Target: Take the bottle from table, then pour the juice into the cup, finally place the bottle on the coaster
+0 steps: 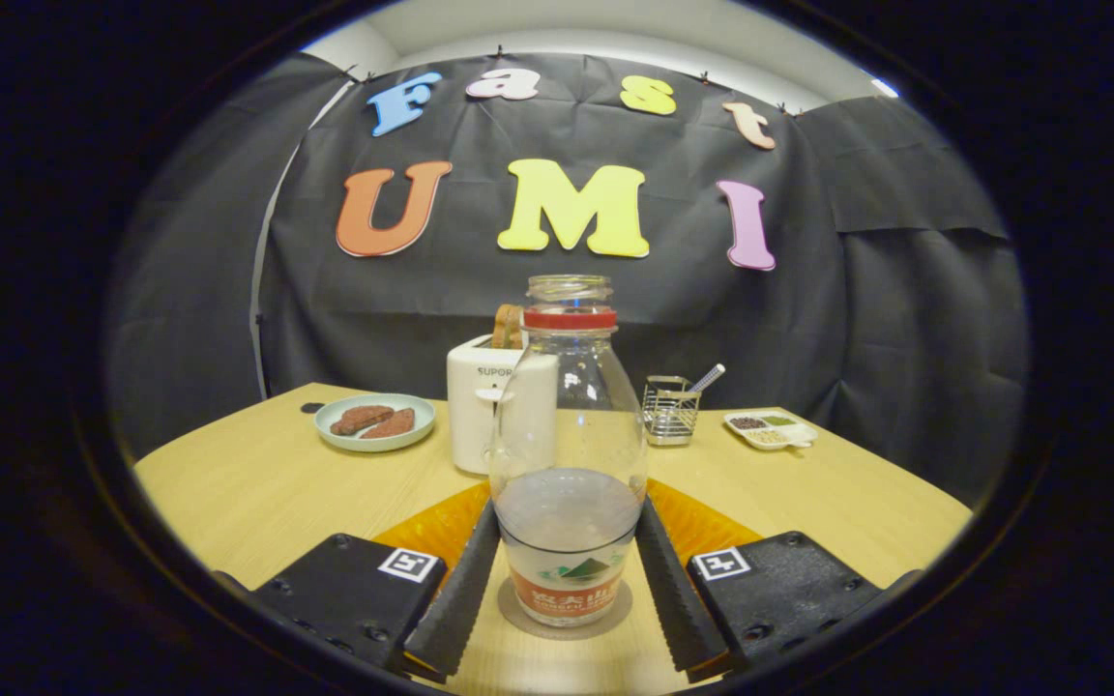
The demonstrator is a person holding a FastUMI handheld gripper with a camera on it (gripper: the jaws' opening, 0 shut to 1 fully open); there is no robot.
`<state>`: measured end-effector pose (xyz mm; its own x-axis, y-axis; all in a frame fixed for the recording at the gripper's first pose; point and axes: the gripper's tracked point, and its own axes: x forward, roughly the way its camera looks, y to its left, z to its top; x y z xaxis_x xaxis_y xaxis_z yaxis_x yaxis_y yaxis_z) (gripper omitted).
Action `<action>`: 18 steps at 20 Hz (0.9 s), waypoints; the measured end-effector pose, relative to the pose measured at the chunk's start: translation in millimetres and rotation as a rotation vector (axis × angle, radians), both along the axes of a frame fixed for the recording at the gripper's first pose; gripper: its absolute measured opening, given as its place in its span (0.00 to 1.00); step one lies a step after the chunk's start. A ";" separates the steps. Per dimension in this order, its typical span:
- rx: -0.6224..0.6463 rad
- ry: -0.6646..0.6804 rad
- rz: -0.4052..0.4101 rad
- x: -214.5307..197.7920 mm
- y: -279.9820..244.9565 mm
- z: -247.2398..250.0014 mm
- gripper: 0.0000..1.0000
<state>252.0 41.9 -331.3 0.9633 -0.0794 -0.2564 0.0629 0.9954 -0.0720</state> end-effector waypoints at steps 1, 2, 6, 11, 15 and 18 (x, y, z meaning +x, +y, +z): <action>0.000 0.007 -0.003 1.3 -0.2 -2.3 0.81; -0.002 0.011 -0.004 2.1 -1.7 -4.0 0.81; -0.002 0.007 -0.013 2.2 -3.9 -3.8 0.83; 0.001 -0.010 -0.021 0.0 -6.5 3.9 0.85; 0.015 -0.021 -0.018 -4.9 -7.8 6.9 1.00; 0.009 -0.028 -0.013 -11.8 -8.8 15.3 1.00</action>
